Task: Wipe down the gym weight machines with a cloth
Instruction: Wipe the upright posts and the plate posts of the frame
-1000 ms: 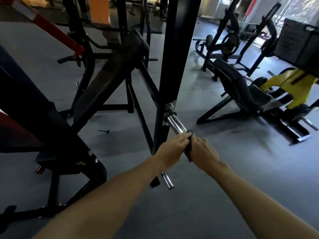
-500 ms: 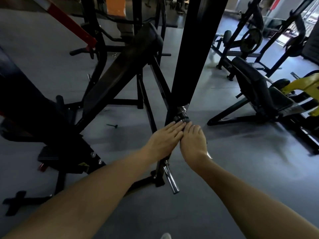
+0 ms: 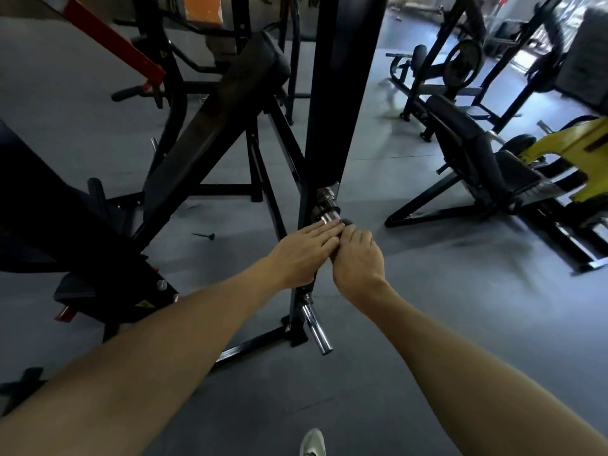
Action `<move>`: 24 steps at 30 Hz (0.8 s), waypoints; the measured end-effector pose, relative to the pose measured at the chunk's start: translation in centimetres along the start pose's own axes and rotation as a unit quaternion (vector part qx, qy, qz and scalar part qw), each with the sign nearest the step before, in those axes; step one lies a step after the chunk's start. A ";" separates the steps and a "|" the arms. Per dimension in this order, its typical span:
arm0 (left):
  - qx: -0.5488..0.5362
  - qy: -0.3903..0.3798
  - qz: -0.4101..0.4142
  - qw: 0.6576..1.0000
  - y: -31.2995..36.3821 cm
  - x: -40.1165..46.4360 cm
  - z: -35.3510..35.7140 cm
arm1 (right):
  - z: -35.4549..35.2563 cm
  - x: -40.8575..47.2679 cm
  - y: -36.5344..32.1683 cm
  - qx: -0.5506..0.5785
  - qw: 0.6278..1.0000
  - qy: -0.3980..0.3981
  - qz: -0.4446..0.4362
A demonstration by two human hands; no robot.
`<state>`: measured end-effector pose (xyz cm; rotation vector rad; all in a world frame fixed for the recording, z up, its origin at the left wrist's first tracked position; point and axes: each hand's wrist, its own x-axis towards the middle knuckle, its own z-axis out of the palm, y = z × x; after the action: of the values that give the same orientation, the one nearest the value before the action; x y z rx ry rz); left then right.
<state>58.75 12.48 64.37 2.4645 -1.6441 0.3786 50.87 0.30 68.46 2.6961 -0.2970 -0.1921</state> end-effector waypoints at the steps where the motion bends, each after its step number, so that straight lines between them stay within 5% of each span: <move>1: -0.030 0.005 0.009 0.999 0.9 0.1 -0.3 | 0.3 -1.0 0.4 0.014 1.000 -0.006 -0.004; 6: -0.171 0.012 0.019 0.985 5.5 0.4 -0.6 | 1.8 -5.4 2.6 0.058 0.997 -0.042 -0.016; 13: -0.212 0.002 -0.003 0.977 6.0 0.8 -1.1 | 1.3 -5.4 2.3 0.024 0.996 -0.081 0.000; 24: -0.086 0.096 -0.108 0.986 2.8 0.6 1.3 | -0.1 1.4 0.7 0.006 0.999 -0.042 -0.027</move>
<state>56.61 10.49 63.24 2.3645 -1.2637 0.4100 52.14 -0.59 68.69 2.7147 -0.2528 -0.3218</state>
